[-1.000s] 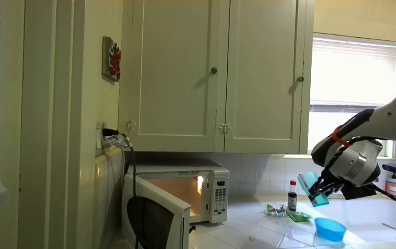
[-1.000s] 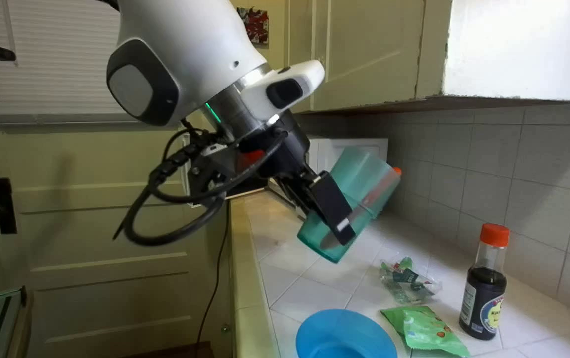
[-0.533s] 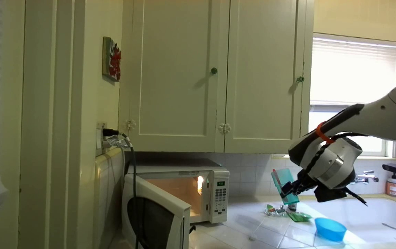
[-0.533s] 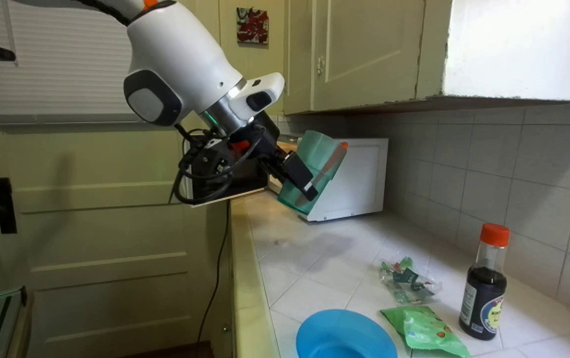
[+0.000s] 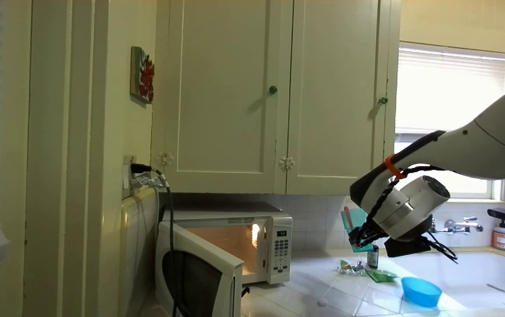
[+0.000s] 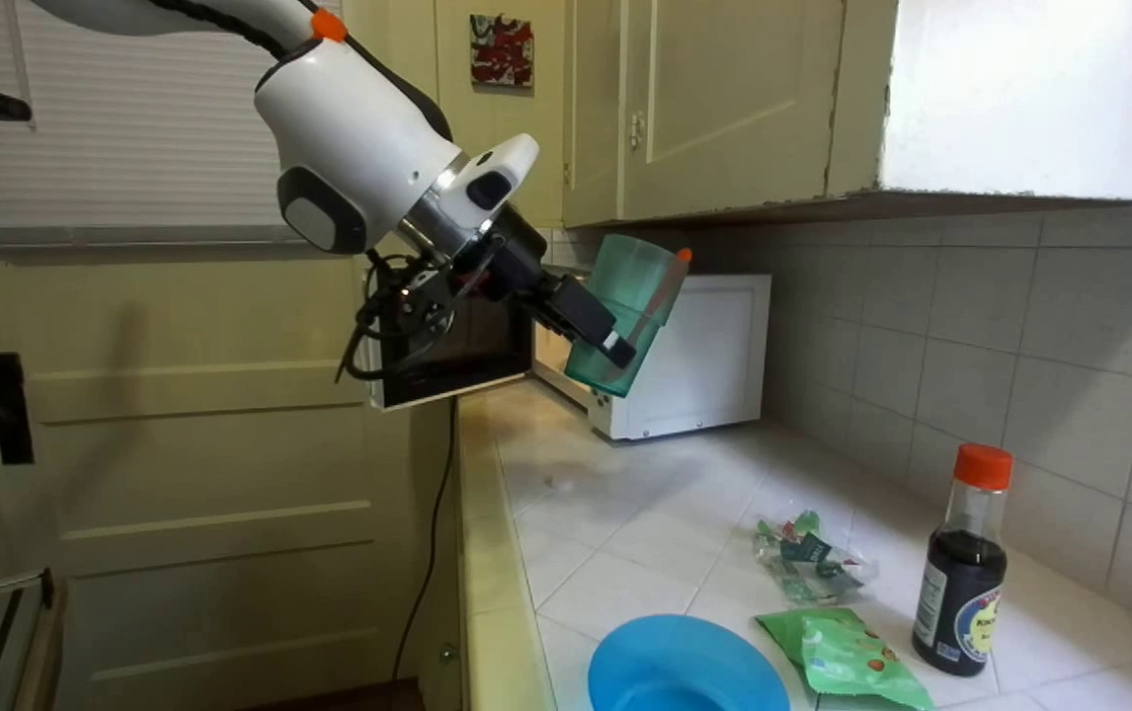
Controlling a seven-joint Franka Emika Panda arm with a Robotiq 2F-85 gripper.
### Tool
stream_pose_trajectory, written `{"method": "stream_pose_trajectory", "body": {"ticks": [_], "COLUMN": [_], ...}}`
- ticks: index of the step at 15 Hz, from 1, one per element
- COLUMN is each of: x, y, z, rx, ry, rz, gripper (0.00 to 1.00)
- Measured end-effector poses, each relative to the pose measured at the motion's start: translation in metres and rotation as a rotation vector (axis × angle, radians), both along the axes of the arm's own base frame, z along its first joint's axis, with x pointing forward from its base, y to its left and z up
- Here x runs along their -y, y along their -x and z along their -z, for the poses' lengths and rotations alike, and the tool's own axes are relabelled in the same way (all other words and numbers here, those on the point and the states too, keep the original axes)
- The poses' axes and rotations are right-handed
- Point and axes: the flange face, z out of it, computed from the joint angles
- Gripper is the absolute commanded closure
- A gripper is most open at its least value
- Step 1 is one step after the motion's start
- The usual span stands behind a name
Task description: Remove the cup from the blue bowl then put the blue bowl in the microwave.
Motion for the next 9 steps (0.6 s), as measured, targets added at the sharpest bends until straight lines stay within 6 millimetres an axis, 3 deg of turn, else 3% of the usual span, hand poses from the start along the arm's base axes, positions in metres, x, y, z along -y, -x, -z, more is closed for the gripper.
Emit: {"method": "stream_pose_trajectory", "body": {"ticks": [5, 9], "x": [-0.002, -0.021], "y": [-0.003, -0.015], "z": [-0.006, -0.021], "rx": [0.027, 0.099], "ry": [-0.019, -0.02], "rz": [0.034, 0.105], "gripper": [0.46, 0.46]}}
